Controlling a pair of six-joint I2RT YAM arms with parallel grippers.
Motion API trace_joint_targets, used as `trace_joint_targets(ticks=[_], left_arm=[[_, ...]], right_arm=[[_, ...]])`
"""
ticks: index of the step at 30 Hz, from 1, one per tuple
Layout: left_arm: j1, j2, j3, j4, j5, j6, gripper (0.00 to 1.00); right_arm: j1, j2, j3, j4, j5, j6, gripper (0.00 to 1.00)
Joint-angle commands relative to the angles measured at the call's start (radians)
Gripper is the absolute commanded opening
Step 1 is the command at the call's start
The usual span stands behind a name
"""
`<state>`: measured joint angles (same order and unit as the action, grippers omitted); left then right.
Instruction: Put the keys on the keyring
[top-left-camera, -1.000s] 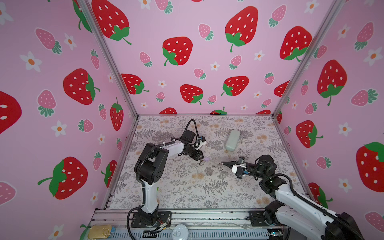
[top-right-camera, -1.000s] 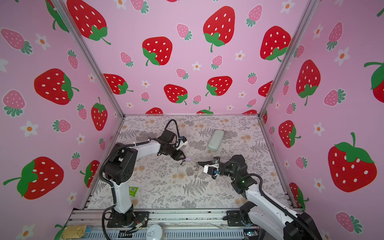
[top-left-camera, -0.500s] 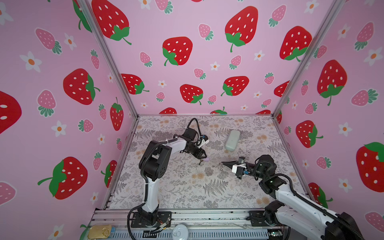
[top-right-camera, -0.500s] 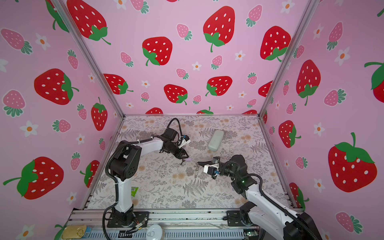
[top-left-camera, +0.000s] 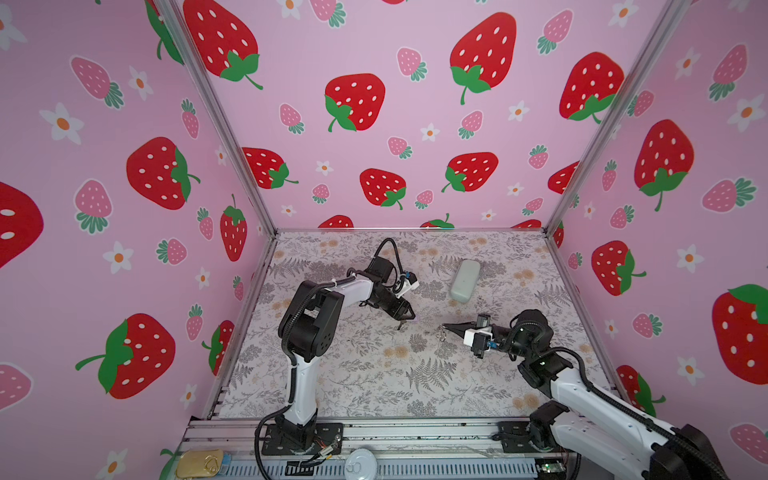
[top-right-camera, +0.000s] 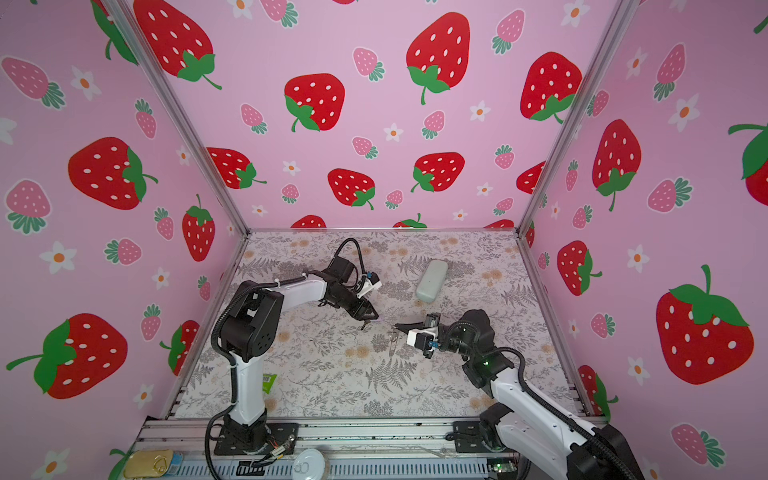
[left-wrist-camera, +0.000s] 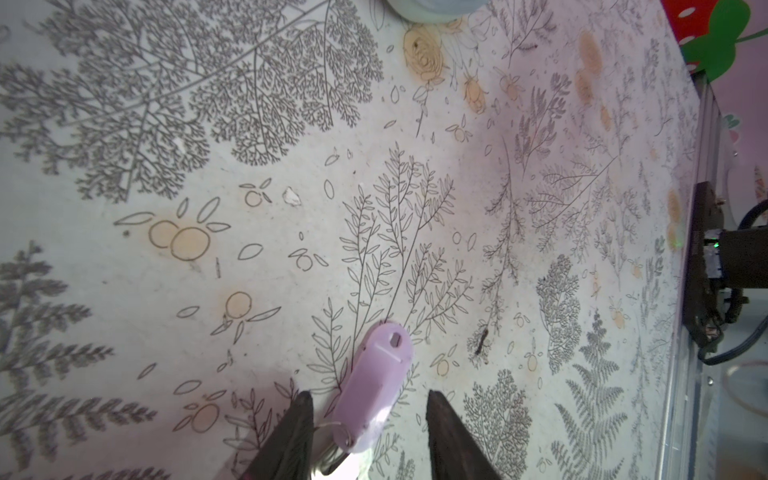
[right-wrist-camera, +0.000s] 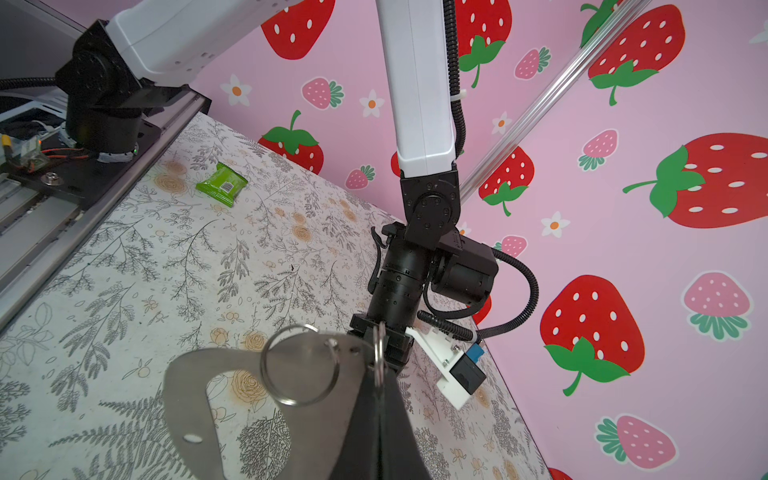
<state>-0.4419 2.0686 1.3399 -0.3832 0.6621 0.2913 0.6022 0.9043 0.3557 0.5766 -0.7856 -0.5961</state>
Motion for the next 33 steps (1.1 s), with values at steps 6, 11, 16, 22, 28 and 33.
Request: trace_joint_targets(ticks=[6, 11, 16, 22, 28, 33], left_arm=[[0.023, -0.058, -0.062, 0.025, -0.007, 0.003, 0.45], [0.026, -0.094, -0.097, 0.055, -0.024, -0.008, 0.43], [0.028, -0.085, -0.094, 0.044, -0.015, -0.006, 0.42], [0.025, -0.047, -0.059, 0.027, -0.028, -0.005, 0.48], [0.001, -0.038, -0.052, 0.046, -0.118, -0.002, 0.47], [-0.02, -0.015, -0.023, 0.015, -0.114, 0.026, 0.43]], right_arm=[[0.004, 0.03, 0.019, 0.012, -0.03, 0.001, 0.02], [0.004, 0.031, 0.019, 0.014, -0.027, -0.001, 0.02], [0.004, 0.033, 0.019, 0.016, -0.03, -0.002, 0.02], [0.003, 0.036, 0.019, 0.014, -0.028, -0.002, 0.02], [0.004, 0.032, 0.017, 0.014, -0.026, -0.003, 0.02], [0.003, 0.039, 0.02, 0.014, -0.031, 0.0, 0.02]])
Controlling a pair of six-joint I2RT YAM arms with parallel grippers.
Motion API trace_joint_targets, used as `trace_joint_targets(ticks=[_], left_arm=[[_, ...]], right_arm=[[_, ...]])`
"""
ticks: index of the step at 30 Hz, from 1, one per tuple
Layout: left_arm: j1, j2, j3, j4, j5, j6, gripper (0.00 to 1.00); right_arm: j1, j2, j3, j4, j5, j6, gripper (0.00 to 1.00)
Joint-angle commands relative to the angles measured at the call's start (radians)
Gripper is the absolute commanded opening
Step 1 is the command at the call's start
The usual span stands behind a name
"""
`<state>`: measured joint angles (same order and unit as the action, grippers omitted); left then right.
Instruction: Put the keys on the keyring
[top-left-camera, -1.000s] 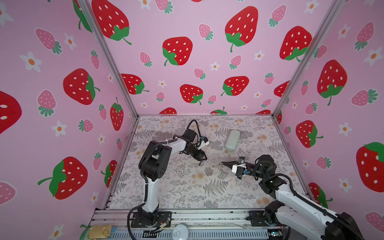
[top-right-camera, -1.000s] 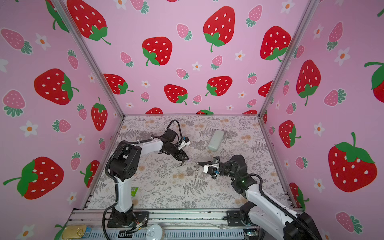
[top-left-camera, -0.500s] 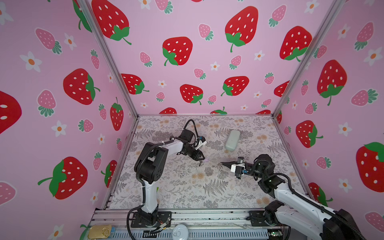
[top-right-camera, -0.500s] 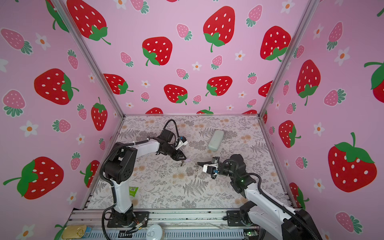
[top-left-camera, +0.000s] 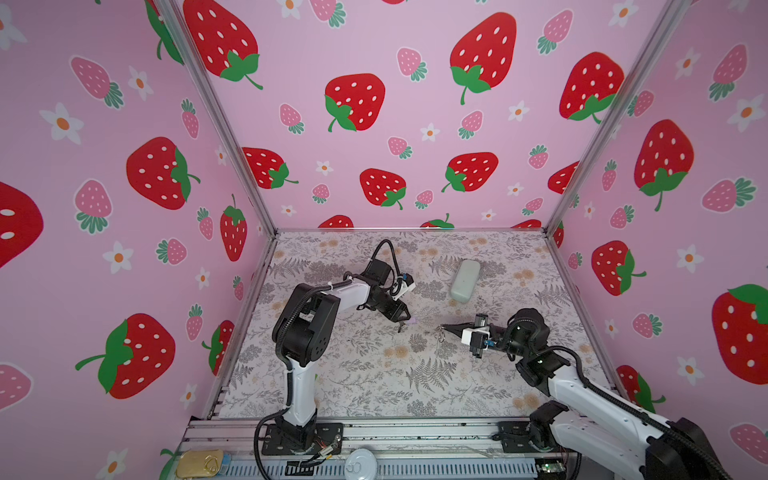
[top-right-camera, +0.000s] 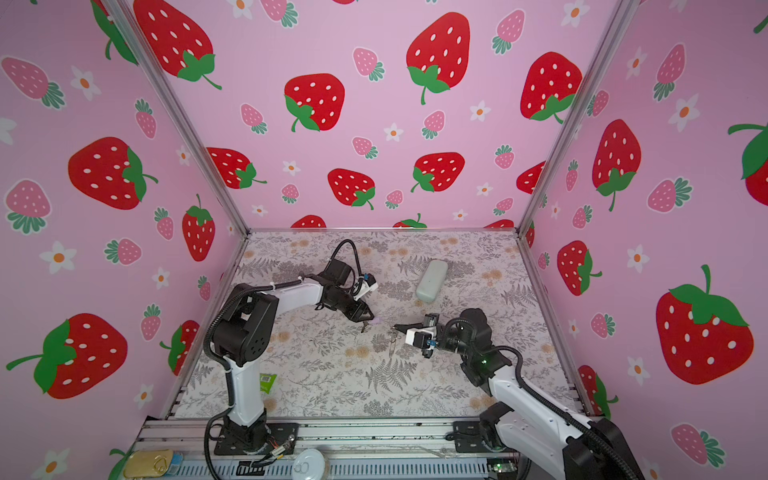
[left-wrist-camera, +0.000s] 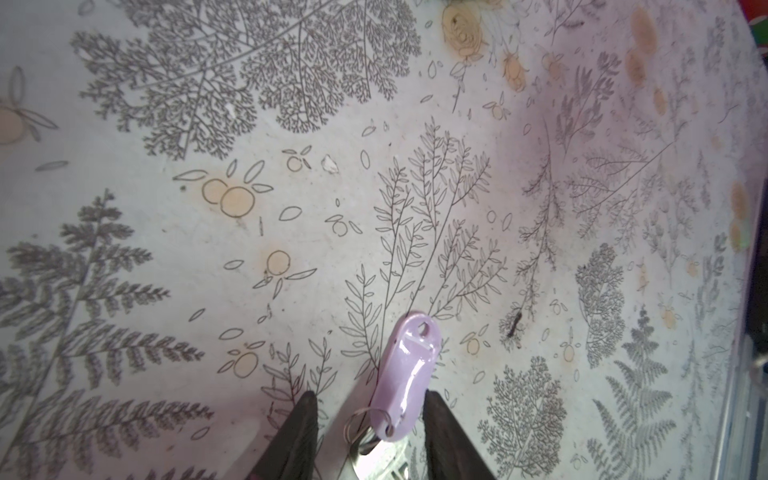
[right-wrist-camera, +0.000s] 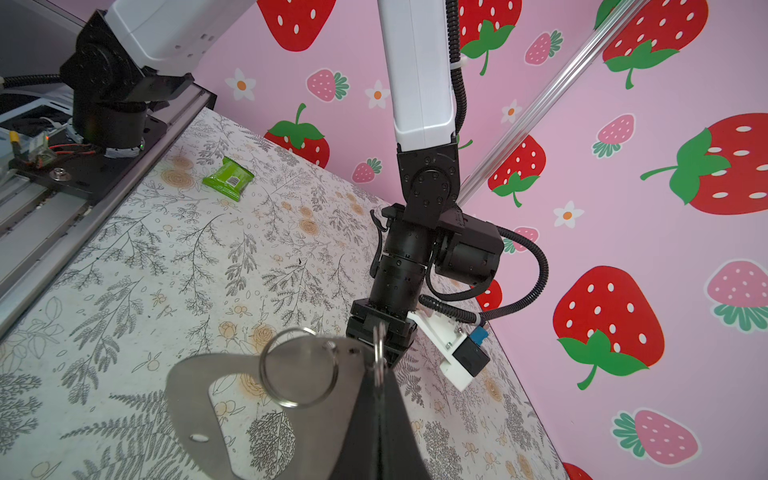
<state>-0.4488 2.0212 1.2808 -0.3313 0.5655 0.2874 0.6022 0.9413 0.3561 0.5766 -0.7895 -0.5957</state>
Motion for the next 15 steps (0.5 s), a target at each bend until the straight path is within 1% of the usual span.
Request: trace_joint_targets(ticks=[1, 7, 15], left_arm=[[-0.014, 0.035, 0.038, -0.041, -0.01, 0.031, 0.42], [-0.013, 0.043, 0.026, -0.045, -0.016, 0.019, 0.39], [-0.013, 0.016, -0.004, -0.037, -0.078, -0.031, 0.31]], right_arm=[[0.004, 0.0, 0.018, 0.014, -0.027, 0.002, 0.02], [0.004, -0.002, 0.018, 0.012, -0.027, 0.002, 0.02], [0.003, -0.006, 0.015, 0.014, -0.026, 0.003, 0.02]])
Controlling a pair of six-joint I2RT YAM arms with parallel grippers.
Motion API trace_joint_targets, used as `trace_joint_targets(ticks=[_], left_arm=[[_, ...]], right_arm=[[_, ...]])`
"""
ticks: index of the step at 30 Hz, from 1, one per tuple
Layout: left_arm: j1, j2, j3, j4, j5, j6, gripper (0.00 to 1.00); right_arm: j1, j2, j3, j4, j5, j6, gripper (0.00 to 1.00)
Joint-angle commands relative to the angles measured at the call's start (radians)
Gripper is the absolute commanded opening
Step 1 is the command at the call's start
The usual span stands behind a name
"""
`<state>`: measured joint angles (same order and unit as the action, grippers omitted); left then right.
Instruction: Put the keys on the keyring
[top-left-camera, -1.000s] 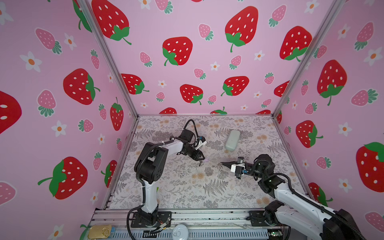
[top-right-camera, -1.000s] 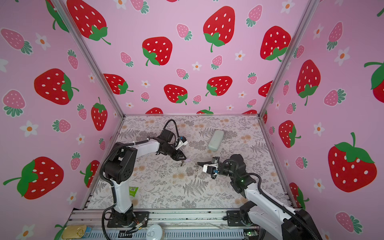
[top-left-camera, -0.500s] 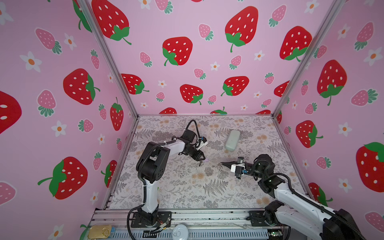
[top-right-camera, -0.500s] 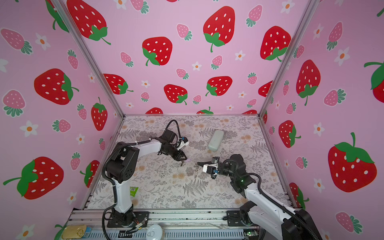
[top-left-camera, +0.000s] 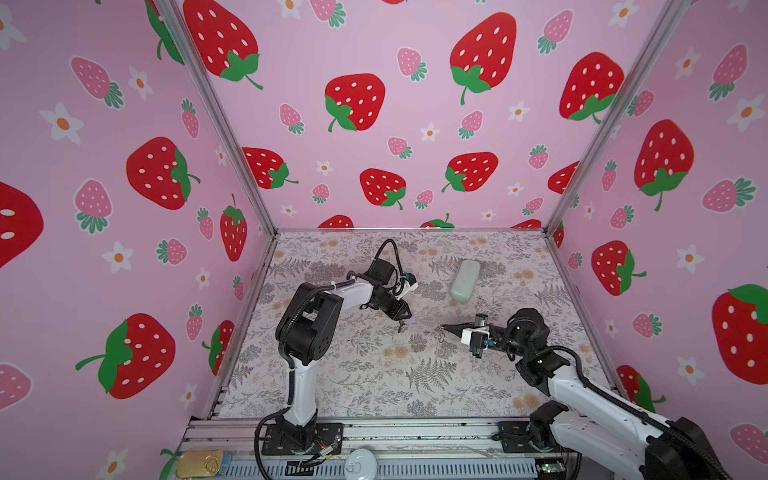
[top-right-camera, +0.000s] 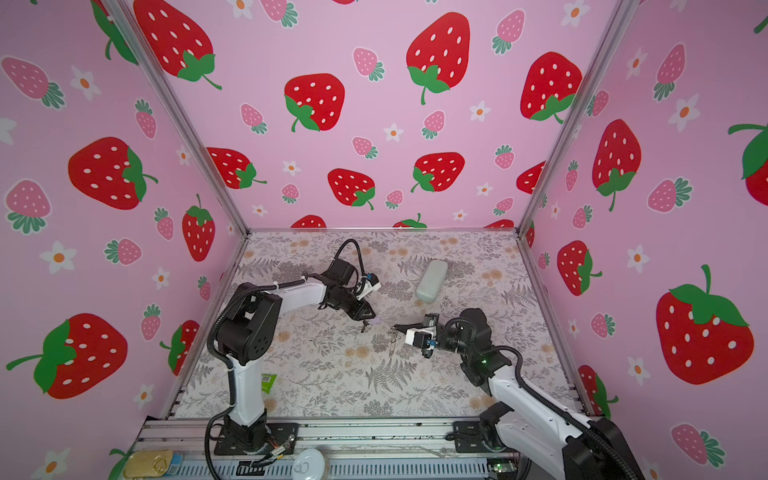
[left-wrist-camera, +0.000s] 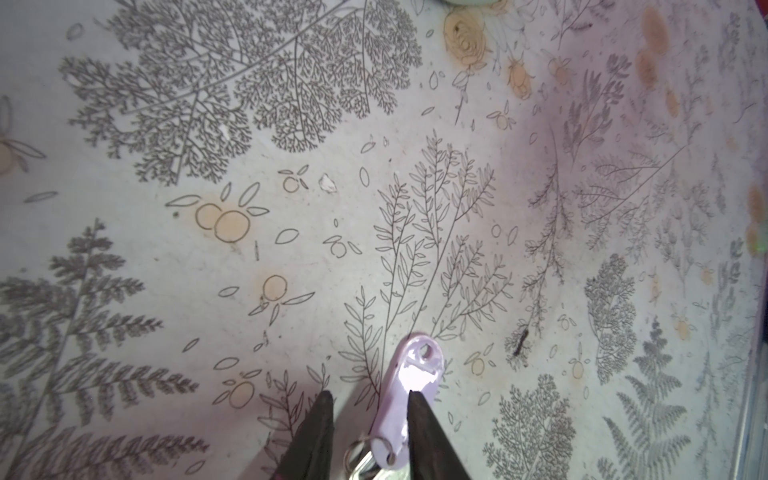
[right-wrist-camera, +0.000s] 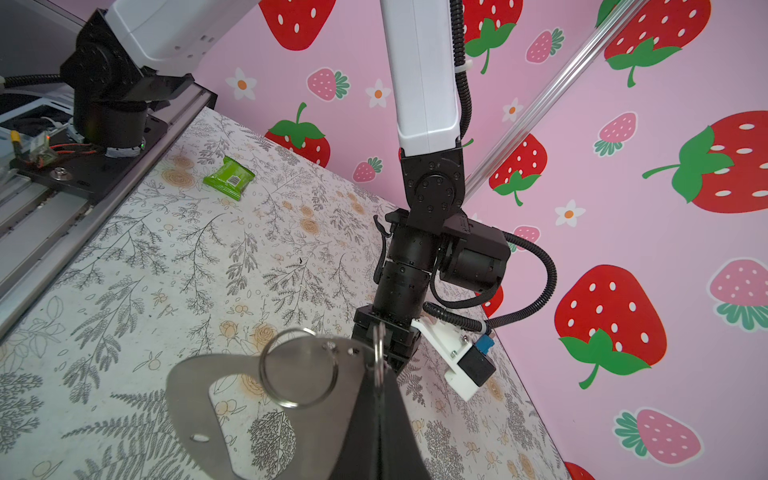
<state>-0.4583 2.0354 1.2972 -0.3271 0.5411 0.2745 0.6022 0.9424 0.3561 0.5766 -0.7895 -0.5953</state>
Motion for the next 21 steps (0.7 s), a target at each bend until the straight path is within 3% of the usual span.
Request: trace_joint_targets(ticks=[1, 8, 21], left_arm=[[-0.006, -0.005, -0.025, -0.043, -0.066, -0.027, 0.31], [-0.013, -0.059, -0.059, -0.063, -0.119, -0.091, 0.27], [-0.05, -0.116, -0.094, -0.093, -0.188, -0.221, 0.3]], right_arm=[[0.003, -0.009, 0.013, 0.014, -0.026, 0.003, 0.02], [0.003, -0.015, 0.009, 0.014, -0.025, 0.005, 0.02], [0.004, -0.019, 0.004, 0.017, -0.031, 0.008, 0.02]])
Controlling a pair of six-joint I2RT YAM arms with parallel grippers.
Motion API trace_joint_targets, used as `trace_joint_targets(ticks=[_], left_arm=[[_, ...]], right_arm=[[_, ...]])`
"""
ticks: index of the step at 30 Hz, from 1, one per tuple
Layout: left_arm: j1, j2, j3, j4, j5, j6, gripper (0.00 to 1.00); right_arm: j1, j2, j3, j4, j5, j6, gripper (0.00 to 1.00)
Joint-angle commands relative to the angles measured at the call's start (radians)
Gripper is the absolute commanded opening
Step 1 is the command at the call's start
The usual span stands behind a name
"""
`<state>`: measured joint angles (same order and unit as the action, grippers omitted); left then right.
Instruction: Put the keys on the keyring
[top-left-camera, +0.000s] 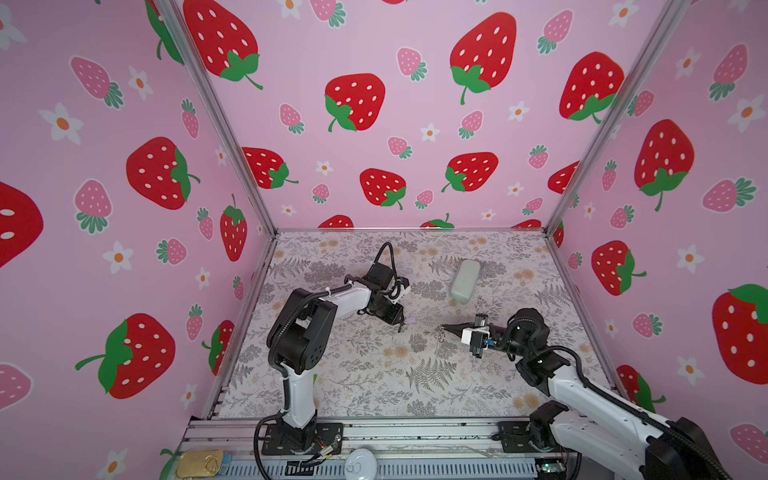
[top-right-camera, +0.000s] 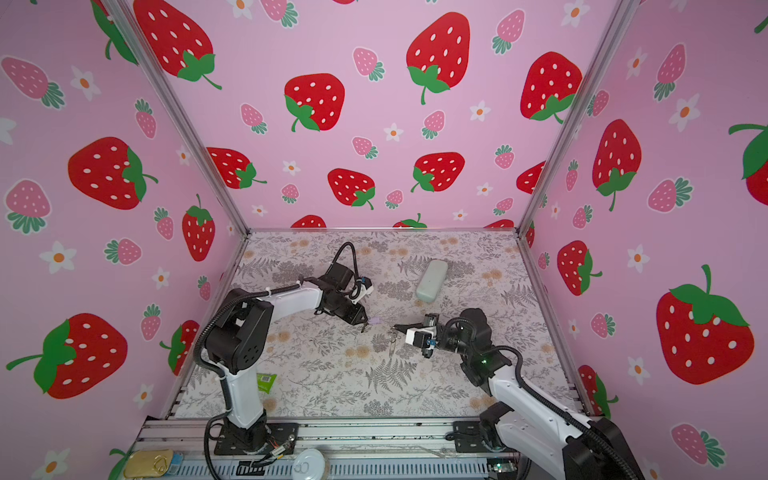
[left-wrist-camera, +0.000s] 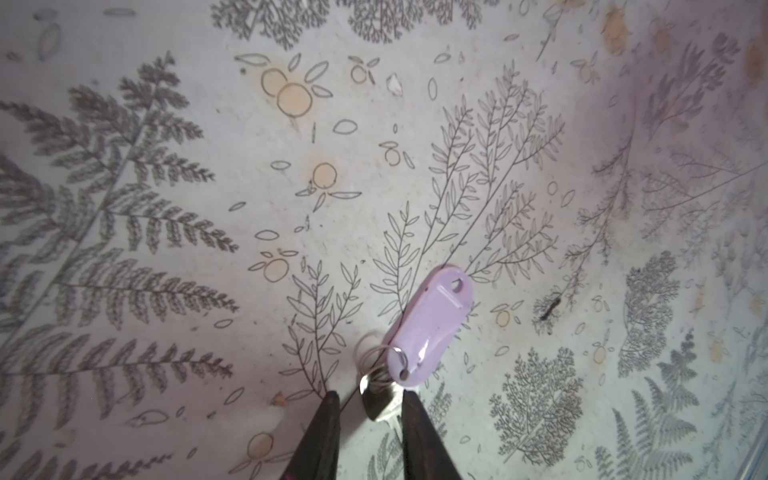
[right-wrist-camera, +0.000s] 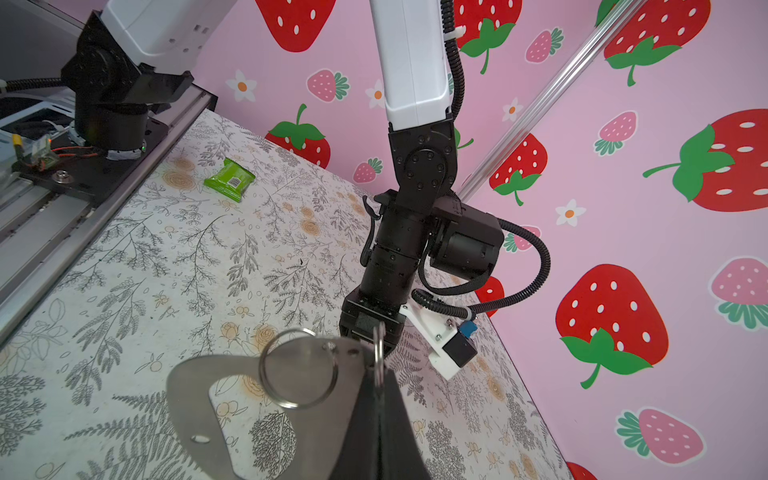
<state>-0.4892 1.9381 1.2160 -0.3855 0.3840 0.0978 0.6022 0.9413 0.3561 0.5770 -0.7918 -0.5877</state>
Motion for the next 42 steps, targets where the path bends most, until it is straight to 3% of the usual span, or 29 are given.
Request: trace_joint_targets(ticks=[1, 9, 16, 28, 34, 42], left_arm=[[-0.029, -0.018, -0.012, -0.035, -0.038, -0.051, 0.3], [-0.137, 0.012, 0.021, -0.083, -0.34, -0.041, 0.23], [-0.17, 0.012, 0.027, -0.099, -0.306, -0.127, 0.24], [-0.182, -0.03, 0.015, -0.05, -0.135, -0.326, 0.37], [-0.19, -0.054, -0.017, 0.011, -0.054, -0.405, 0.49], [-0.209, -0.067, -0.006, 0.036, -0.06, -0.429, 0.51]], right_arm=[[0.004, -0.018, 0.004, 0.017, -0.028, -0.001, 0.02], [0.004, -0.024, 0.004, 0.014, -0.026, -0.002, 0.02], [0.004, -0.024, -0.001, 0.012, -0.02, -0.002, 0.02], [0.003, -0.1, -0.018, 0.011, 0.0, 0.022, 0.03], [0.004, -0.114, -0.025, 0.013, 0.005, 0.024, 0.02], [0.004, -0.134, -0.03, 0.023, 0.014, 0.04, 0.02]])
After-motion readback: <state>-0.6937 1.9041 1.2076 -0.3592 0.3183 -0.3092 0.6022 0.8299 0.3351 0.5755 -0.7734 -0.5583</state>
